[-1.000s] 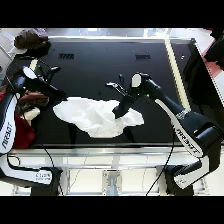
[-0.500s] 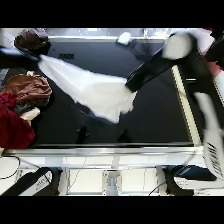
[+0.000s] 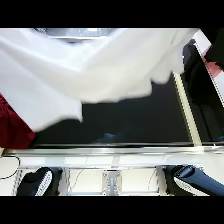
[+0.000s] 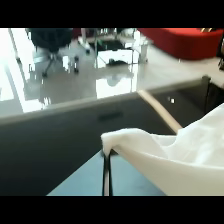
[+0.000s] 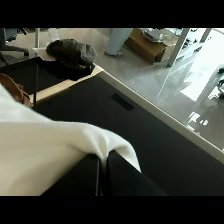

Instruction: Fold the shirts.

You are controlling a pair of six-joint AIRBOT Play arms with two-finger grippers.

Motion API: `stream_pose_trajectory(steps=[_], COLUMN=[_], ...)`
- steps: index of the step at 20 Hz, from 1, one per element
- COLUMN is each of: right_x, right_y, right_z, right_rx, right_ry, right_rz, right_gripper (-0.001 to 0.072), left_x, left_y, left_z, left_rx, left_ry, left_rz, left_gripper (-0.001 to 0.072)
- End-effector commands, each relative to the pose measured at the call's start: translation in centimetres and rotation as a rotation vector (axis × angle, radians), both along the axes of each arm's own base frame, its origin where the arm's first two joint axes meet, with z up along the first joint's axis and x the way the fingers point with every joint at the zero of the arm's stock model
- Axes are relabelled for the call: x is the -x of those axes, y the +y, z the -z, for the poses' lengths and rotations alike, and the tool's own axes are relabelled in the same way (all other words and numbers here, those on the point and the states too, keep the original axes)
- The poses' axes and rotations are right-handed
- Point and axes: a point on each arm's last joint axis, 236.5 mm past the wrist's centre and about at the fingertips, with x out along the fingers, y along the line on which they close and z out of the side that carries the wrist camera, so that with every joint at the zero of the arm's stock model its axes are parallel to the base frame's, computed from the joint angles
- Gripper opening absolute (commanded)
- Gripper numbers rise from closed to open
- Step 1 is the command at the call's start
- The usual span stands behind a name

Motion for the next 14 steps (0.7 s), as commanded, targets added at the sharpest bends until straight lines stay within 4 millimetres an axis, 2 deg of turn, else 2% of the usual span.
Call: stream_pose_trajectory(steps=[1,4,6,7,8,9,10,11,12,13,14], right_x=[-3.8,-10.0,-14.7,-17.4,-20.2,-22.6,-24.6,-26.3,-27.3,-27.8,-27.4], right_y=[-0.1,2.3,3.6,4.2,4.7,4.9,4.6,3.2,1.2,-1.6,-5.4], right_z=[3.7,14.4,21.7,25.2,28.2,30.4,31.8,32.2,31.7,30.6,29.5], right_rx=[0.065,0.211,0.278,0.292,0.286,0.280,0.262,0.238,0.221,0.225,0.266], right_ry=[0.046,0.294,0.428,0.471,0.493,0.489,0.487,0.484,0.480,0.481,0.501], right_rz=[0.071,0.081,0.097,0.111,0.131,0.150,0.185,0.246,0.305,0.370,0.444], right_gripper=[0.0016,0.0018,0.0041,0.0204,0.0503,0.0556,0.0555,0.0554,0.0554,0.0551,0.0502], left_x=[-0.9,-3.5,-4.8,-6.0,-7.5,-9.3,-11.4,-13.7,-15.9,-17.3,-17.7], left_y=[1.2,1.6,2.3,3.3,4.3,5.3,6.4,8.0,10.4,13.1,15.5], left_z=[11.8,25.1,34.4,38.1,40.8,41.4,40.4,38.0,34.3,30.3,27.0], left_rx=[0.039,0.080,0.121,0.129,0.145,0.160,0.172,0.190,0.211,0.224,0.232], left_ry=[0.436,0.763,0.910,0.919,0.894,0.840,0.762,0.648,0.502,0.364,0.264], left_rz=[-0.056,-0.072,-0.129,-0.185,-0.239,-0.281,-0.319,-0.364,-0.424,-0.484,-0.537], left_gripper=[0.0013,0.0013,0.0016,0.0068,0.0314,0.0567,0.0600,0.0599,0.0599,0.0599,0.0599])
